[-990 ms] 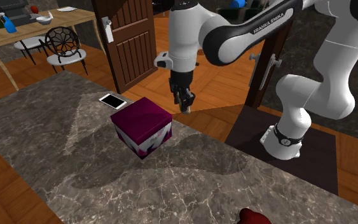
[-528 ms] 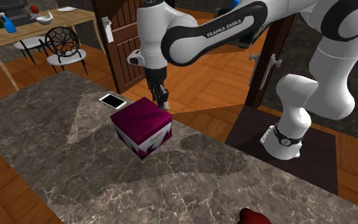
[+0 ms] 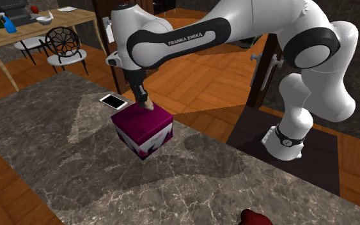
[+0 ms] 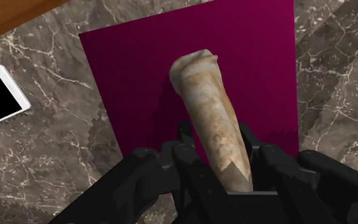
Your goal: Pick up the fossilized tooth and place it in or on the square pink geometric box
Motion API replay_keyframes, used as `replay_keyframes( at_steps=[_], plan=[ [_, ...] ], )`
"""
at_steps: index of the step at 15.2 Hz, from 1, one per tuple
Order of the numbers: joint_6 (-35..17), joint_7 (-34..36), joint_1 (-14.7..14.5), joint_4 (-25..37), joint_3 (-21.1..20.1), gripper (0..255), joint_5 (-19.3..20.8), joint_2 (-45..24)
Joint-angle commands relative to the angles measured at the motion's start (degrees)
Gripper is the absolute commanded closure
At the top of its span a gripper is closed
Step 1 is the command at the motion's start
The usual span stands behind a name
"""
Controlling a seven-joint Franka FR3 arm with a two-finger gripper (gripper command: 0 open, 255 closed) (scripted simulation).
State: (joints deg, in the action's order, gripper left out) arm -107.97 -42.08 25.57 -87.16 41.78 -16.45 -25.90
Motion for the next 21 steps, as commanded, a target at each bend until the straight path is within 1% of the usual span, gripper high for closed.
replay_keyframes(
  at_steps=[1, 11, 19, 20, 21],
  plan=[
    [-1.1, -0.4, 0.2, -0.6, -0.2, 255, -0.5, -0.6],
    [-7.7, -1.4, 0.6, -5.5, -1.6, 255, -2.1, -2.7],
    [-7.7, -1.4, 0.6, -5.5, -1.6, 255, -2.1, -2.7],
    [-7.7, -1.4, 0.6, -5.5, -1.6, 0, -2.1, -2.7],
    [-7.7, -1.4, 0.6, -5.5, -1.6, 0, -2.1, -2.7]
  ],
)
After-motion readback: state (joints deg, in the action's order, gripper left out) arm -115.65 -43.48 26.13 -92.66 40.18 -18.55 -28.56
